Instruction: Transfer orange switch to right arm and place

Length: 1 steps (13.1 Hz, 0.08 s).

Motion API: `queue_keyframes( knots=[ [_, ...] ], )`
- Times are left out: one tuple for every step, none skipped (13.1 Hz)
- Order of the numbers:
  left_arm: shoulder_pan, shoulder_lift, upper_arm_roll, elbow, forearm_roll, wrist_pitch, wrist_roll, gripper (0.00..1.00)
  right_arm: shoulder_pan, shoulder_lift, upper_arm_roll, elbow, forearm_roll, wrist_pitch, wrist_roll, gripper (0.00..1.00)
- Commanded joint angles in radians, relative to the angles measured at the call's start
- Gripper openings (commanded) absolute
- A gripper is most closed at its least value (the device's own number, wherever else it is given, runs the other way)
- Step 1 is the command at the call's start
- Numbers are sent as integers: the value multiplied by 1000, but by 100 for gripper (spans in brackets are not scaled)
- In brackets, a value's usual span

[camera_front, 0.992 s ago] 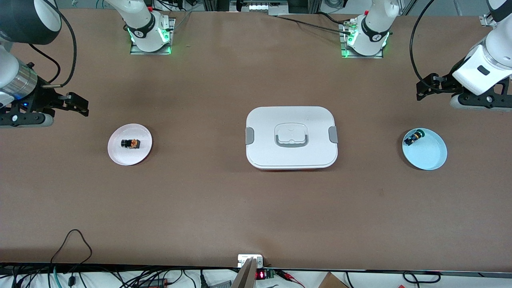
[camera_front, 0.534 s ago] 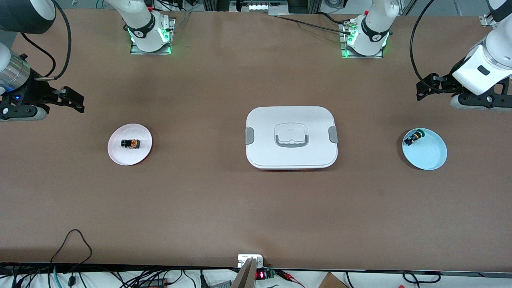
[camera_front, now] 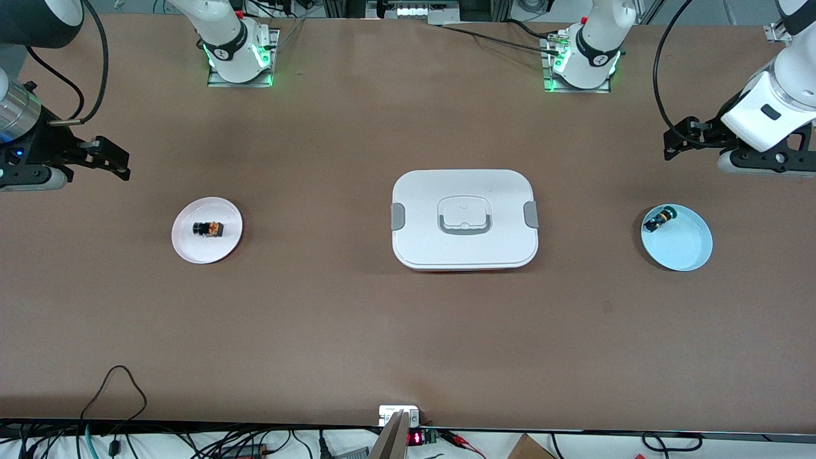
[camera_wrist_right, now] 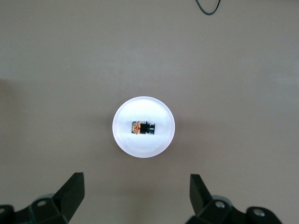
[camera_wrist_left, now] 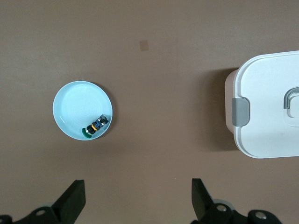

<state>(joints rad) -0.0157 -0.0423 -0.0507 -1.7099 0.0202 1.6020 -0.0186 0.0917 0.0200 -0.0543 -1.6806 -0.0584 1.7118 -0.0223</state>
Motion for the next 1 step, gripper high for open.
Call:
queue_keyframes(
  knots=[
    [-3, 2, 6, 12, -17, -16, 12, 100, -6, 11, 7, 27, 11, -29, -18, 100]
  ],
)
